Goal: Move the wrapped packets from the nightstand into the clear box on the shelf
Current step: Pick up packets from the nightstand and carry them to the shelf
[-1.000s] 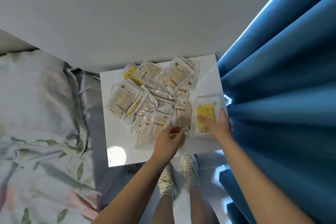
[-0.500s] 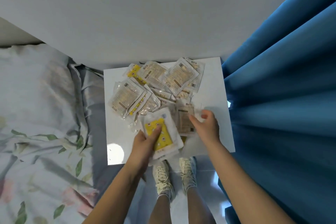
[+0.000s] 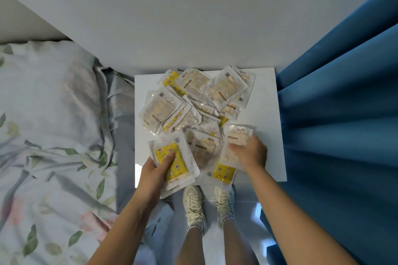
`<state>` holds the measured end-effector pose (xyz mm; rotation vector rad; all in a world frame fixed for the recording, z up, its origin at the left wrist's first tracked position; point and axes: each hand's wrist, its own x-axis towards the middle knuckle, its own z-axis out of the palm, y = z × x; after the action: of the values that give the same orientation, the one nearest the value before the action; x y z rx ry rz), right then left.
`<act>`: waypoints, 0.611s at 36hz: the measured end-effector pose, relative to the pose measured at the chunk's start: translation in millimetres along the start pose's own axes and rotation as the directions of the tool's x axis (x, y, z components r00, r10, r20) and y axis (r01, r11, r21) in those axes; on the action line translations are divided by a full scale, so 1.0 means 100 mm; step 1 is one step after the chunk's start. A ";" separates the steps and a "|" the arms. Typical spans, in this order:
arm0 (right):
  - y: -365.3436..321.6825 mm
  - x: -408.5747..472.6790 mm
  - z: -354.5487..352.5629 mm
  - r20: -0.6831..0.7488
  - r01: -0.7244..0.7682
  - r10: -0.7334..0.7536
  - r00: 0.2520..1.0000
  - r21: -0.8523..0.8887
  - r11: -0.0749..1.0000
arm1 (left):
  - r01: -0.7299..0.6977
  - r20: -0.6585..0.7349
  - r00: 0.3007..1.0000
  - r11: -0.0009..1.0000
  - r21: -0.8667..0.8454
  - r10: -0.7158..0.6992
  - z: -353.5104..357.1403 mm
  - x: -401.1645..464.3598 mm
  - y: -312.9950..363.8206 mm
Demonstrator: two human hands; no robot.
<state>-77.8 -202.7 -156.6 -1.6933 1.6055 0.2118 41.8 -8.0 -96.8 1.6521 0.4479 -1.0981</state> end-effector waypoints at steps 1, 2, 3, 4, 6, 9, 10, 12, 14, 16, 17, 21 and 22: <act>0.02 -0.01 -0.02 -0.006 -0.019 0.020 1.000 0.116 0.993 | -0.001 0.002 1.000 1.000 0.008 0.001 -0.01 0.01 0.00; 0.04 -0.04 -0.04 -0.033 -0.034 0.043 0.999 0.238 0.971 | -0.001 0.004 1.000 1.000 0.011 0.001 -0.02 0.01 0.00; 0.05 -0.07 -0.07 -0.083 -0.034 0.066 0.994 0.345 0.938 | -0.002 0.006 1.000 1.000 0.013 0.002 -0.03 0.01 0.00; 0.08 -0.09 -0.09 -0.141 -0.031 0.102 0.985 0.435 0.900 | -0.002 0.008 1.000 1.000 0.013 0.002 -0.03 0.02 0.00; 0.13 -0.16 -0.14 -0.226 -0.031 0.207 0.952 0.602 0.798 | 0.001 0.011 1.000 1.000 0.018 -0.001 -0.05 0.02 0.00; 0.21 -0.31 -0.21 -0.162 -0.058 0.344 0.925 0.835 0.547 | 0.000 0.025 1.000 1.000 0.031 0.000 -0.06 0.02 0.00; 0.23 -0.37 -0.21 -0.104 -0.092 0.360 0.927 0.869 0.486 | 0.001 0.026 1.000 0.999 0.032 -0.002 -0.06 0.02 0.00; 0.25 -0.53 -0.15 0.011 -0.203 0.368 0.930 0.850 0.486 | 0.007 0.031 0.999 0.999 0.034 -0.008 -0.04 0.01 0.00; 0.27 -0.66 -0.01 0.129 -0.322 0.363 0.923 0.776 0.543 | 0.008 0.034 0.999 0.999 0.040 -0.009 -0.02 0.00 0.00; 0.30 -0.75 0.15 0.191 -0.391 0.367 0.911 0.685 0.614 | 0.006 0.032 0.999 0.998 0.056 -0.008 0.00 -0.01 0.00; 0.33 -0.77 0.24 0.180 -0.394 0.369 0.912 0.636 0.663 | 0.002 0.031 1.000 0.997 0.072 -0.004 0.01 -0.01 0.01; 0.34 -0.77 0.50 -0.002 -0.269 0.292 0.956 0.389 0.881 | -0.024 0.036 0.999 0.991 0.129 0.019 0.02 -0.02 0.03; 0.30 -0.78 0.53 -0.017 -0.256 0.277 0.961 0.337 0.906 | -0.032 0.039 0.999 0.990 0.136 0.027 0.02 -0.02 0.03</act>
<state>-99.5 -106.0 -158.3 -1.2332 1.8057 0.0170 42.4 -10.6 -93.6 1.7494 0.3289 -1.1573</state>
